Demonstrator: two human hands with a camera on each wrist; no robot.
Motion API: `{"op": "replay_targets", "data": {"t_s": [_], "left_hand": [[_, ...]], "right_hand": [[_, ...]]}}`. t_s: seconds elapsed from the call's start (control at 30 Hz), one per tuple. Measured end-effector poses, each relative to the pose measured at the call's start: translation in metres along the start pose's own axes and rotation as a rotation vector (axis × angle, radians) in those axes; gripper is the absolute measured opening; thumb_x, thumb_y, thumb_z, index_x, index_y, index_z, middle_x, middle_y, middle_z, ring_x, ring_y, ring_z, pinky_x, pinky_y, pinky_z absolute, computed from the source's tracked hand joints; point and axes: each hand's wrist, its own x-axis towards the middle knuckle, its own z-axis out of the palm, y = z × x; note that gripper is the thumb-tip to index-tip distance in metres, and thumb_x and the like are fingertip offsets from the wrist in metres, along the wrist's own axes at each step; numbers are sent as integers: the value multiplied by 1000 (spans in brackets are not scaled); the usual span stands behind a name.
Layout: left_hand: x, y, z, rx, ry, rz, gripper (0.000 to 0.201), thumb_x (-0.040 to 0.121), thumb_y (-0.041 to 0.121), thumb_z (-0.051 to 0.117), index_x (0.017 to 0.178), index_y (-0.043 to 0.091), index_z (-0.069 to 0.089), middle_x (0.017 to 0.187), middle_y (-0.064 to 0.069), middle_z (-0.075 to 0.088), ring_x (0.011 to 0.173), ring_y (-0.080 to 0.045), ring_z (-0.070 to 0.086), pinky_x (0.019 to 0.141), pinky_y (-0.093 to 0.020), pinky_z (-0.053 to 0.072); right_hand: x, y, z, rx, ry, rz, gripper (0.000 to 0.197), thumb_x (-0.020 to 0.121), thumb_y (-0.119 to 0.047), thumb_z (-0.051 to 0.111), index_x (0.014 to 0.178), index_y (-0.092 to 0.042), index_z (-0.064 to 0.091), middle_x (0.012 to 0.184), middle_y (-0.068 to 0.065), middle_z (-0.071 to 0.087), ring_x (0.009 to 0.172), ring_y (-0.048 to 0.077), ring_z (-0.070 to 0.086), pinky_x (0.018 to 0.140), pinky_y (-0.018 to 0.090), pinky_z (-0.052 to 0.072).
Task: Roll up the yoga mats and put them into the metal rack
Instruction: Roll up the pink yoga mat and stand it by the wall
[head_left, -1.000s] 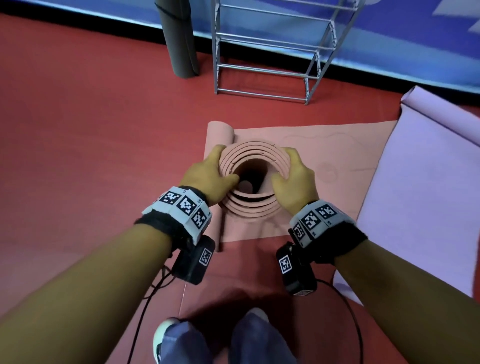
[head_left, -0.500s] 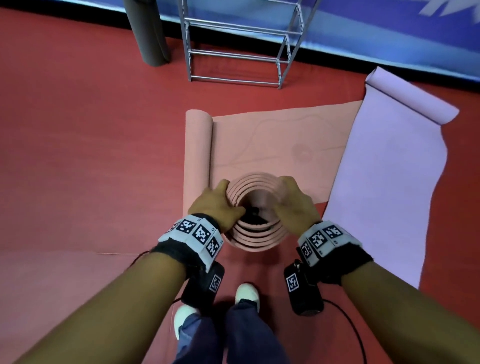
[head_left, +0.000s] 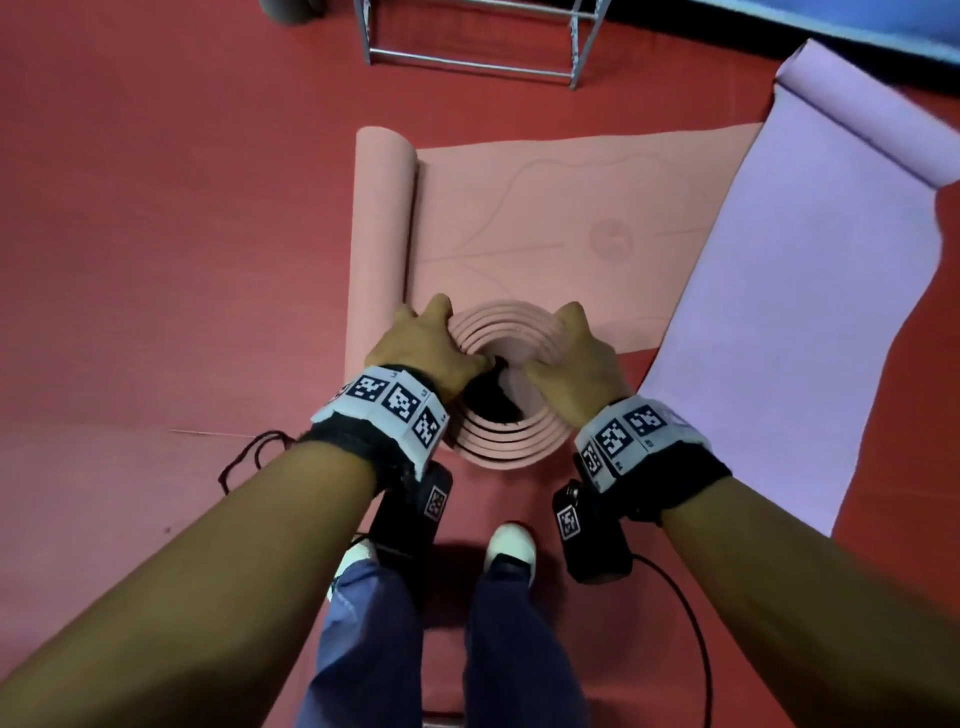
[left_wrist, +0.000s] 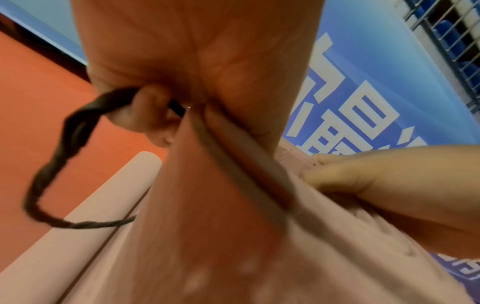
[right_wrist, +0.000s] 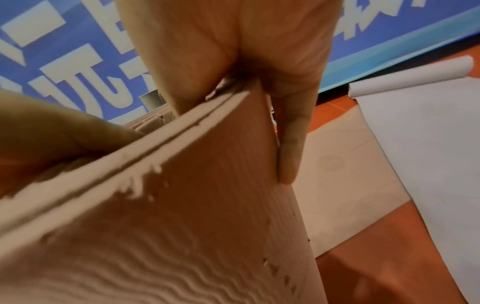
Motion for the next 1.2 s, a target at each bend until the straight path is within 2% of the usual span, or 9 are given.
{"op": "replay_targets", "data": {"t_s": [0.1,0.23,0.5,0.63,0.77,0.9,1.07,1.13,1.2], "left_hand": [[1,7,13,-61,13,13,61,81,45,69,127,17,40,120,-12,47,92,-28,50,77,-35,42],[1,12,23,-148,57,27,57,78,35,72,123,15,42,115,-9,46,88,-25,48,76,-33,39],[-4,9,26,-298,52,12,57,70,14,79,114,16,42,113,-7,42,89,-23,51,76,-30,44],[-3,1,23,-391,-18,141,60,67,15,84,111,24,44,116,-5,46,91,-19,53,78,-30,47],[-7,-4,21,-594,56,250,51,75,1,78,109,26,50,109,7,53,73,-8,53,69,-23,45],[-12,-8,24,-655,71,303,56,75,-6,74,113,26,49,103,13,56,89,-8,57,80,-18,47],[-17,-16,25,-690,126,317,54,75,-5,74,114,24,52,110,6,63,103,-3,57,86,-6,40],[-20,-20,23,-709,151,331,55,74,-6,74,114,25,53,112,5,64,100,9,54,87,-3,38],[-25,-22,26,-681,170,347,57,74,-4,75,116,27,54,112,9,62,105,9,52,93,-7,38]], "right_hand": [[2,10,-4,-83,16,-41,31,87,-21,57,109,-18,34,84,6,59,82,31,58,67,34,43],[1,22,-3,24,42,-137,60,87,-17,59,142,-26,37,128,8,59,115,27,56,94,32,45],[0,29,-1,87,-20,-180,65,88,1,54,146,-23,37,138,7,51,126,23,49,105,28,38],[3,34,-7,58,4,-168,53,86,0,54,136,-16,44,131,11,51,118,28,52,94,30,42],[2,31,-5,-113,86,-249,44,83,-9,64,125,-10,49,130,8,50,113,32,52,87,34,44],[-4,27,-2,-193,41,-303,56,89,-41,65,140,-27,46,143,-5,47,123,25,50,98,40,46],[0,23,0,-237,41,-281,47,93,-42,59,135,-25,46,129,0,54,111,28,55,86,41,50],[2,20,3,-229,52,-281,44,93,-41,60,131,-24,47,126,0,55,107,28,56,83,39,49],[4,17,5,-221,63,-272,43,92,-41,61,129,-24,47,124,-1,55,105,28,56,82,38,48]]}}
